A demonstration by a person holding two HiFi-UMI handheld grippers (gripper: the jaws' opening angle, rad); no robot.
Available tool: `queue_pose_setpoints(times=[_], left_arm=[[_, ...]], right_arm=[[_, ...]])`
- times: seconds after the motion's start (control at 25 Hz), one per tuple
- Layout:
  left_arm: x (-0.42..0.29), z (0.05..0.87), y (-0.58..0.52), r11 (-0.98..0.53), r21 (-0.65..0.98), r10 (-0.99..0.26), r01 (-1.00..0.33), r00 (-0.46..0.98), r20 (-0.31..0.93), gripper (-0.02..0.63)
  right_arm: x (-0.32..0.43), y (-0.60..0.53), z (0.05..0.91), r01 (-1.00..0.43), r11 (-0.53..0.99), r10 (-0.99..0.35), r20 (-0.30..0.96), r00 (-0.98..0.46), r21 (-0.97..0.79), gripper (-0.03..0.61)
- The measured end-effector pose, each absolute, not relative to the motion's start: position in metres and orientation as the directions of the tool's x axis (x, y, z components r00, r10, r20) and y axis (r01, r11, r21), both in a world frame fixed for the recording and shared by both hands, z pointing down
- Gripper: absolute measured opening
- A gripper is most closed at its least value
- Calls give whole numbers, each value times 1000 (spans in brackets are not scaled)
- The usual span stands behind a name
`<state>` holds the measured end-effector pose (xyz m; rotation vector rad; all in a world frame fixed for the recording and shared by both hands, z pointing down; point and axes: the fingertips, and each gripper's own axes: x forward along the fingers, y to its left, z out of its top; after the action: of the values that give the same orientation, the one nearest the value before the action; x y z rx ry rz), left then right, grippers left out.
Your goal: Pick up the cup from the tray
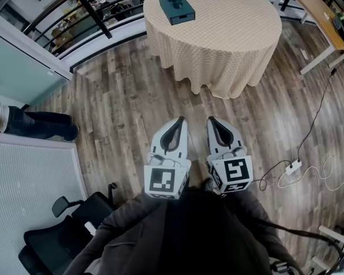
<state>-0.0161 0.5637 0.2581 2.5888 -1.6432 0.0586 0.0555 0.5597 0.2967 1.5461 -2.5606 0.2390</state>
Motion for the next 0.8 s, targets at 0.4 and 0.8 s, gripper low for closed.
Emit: queue_pose_setpoints(times=[0.4,0.8], left_arm=[[-63,239,491,-465,13,-884,-885,465,40,5],[-80,251,461,-490,76,-868,-868,494,54,5]], right_arm=[[10,485,271,-898,439,-885,165,-436,-14,8],[-2,458,277,-916,402,-895,207,-394,-5,8]])
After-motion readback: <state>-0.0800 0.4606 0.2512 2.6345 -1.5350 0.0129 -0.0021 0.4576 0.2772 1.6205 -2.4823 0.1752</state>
